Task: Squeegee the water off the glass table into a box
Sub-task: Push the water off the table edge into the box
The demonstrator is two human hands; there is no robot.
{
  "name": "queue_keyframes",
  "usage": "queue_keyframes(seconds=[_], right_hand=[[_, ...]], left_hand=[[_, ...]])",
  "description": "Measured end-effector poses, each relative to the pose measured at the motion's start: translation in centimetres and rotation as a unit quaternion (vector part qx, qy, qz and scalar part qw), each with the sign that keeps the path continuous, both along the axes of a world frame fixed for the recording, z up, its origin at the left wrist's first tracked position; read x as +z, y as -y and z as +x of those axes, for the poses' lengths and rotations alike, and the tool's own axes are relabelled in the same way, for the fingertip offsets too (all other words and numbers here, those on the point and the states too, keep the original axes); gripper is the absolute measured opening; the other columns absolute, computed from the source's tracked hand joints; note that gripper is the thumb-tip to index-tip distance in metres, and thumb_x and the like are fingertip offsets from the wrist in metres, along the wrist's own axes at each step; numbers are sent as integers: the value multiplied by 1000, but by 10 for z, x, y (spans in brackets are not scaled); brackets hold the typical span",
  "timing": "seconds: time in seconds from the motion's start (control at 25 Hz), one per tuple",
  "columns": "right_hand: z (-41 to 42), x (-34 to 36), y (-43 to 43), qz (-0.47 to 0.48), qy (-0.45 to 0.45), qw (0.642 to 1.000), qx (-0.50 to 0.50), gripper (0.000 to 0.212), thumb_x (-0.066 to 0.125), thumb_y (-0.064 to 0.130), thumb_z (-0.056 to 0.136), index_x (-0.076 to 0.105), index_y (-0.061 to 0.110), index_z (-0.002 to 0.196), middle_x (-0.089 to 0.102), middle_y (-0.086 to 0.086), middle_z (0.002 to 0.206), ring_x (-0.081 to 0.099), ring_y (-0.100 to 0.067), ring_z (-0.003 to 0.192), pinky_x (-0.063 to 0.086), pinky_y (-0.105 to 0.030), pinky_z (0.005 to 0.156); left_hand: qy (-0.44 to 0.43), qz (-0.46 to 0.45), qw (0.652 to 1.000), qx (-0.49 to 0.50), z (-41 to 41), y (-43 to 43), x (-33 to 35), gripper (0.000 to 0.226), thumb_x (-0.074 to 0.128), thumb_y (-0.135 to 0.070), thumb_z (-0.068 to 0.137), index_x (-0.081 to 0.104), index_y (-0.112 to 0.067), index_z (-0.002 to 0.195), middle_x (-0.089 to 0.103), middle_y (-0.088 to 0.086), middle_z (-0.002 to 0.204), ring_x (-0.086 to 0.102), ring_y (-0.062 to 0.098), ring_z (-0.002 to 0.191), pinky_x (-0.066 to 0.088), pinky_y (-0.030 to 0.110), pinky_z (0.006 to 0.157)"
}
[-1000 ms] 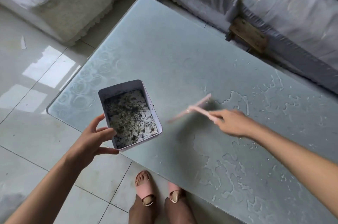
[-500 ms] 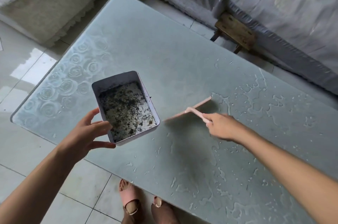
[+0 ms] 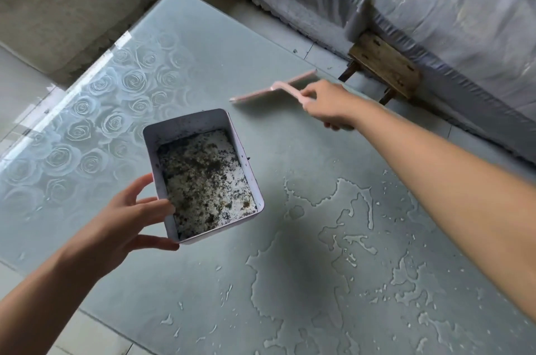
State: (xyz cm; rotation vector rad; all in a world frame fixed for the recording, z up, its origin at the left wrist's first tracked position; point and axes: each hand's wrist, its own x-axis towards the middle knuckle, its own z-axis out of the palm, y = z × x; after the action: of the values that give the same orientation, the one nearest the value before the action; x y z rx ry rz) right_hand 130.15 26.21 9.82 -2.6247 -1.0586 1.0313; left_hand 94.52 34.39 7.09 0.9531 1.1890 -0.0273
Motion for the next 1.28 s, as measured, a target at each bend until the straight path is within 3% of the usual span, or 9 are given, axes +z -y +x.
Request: queue_keyframes(seconds=[0.2,0.32,0.48,0.68,0.84,0.92,1.0,1.16,1.28], right_hand=[[-11,43,85,-156,-77,984,38,30,44,25,93,53,31,121,57,-6,69,46,-13,38,34,-19,34],[21,61,66,-138,-55,988,33,21,43,41,93,58,38,108,53,-9,64,45,-19,42,32,-20,38],[70,36,30,-95,19,989,-108,35,40,24,98,57,7,123,46,-11,66,39,-17,45,30,-20,41],[12,24,113,-150,-16,986,-72,56,32,11,95,32,43,141,57,-13,61,46,-18,34,35,-19,33],[26,40,132,-130,-46,983,-121,38,34,25,96,52,52,117,52,-11,58,42,-16,32,32,-19,36],[59,33,111,-78,11,976,-204,25,37,27,97,54,45,101,49,-11,59,41,-16,33,31,-17,36],[75,17,102,-73,25,950,-303,22,37,18,97,53,23,111,45,-11,65,41,-15,43,32,-13,38],[26,-4,132,-99,11,976,-196,67,26,1,89,25,43,142,58,-15,70,48,-17,36,39,-20,34],[-28,18,163,-132,-68,982,-120,66,30,8,93,18,53,140,61,-11,64,48,-14,30,39,-21,33]], left_hand=[[5,-8,1000,15,25,-6,8,58,56,4,88,44,-31,132,74,9,99,71,28,90,57,45,54],[6,-7,1000,12,36,-5,23,59,55,5,89,42,-28,136,74,9,97,71,26,87,57,43,51],[2,5,1000,-14,39,-5,28,64,55,5,88,40,-27,141,70,13,106,68,30,96,57,42,51],[-4,-7,1000,-8,43,7,23,63,55,7,88,41,-28,138,73,8,96,68,28,90,57,42,48],[-3,-22,1000,-2,46,21,27,64,55,6,88,40,-26,141,71,11,100,66,31,94,57,43,48],[3,-12,999,-31,43,19,28,60,56,5,88,44,-28,137,73,11,98,69,29,90,57,45,50],[9,3,999,-53,39,20,26,56,57,4,88,48,-32,129,75,7,95,71,25,85,57,46,52],[8,4,999,-50,35,26,17,55,58,5,86,51,-35,123,75,7,95,71,28,88,57,50,54],[0,-19,1000,-22,36,33,17,64,59,5,86,44,-31,137,72,11,103,64,35,101,57,50,55]])
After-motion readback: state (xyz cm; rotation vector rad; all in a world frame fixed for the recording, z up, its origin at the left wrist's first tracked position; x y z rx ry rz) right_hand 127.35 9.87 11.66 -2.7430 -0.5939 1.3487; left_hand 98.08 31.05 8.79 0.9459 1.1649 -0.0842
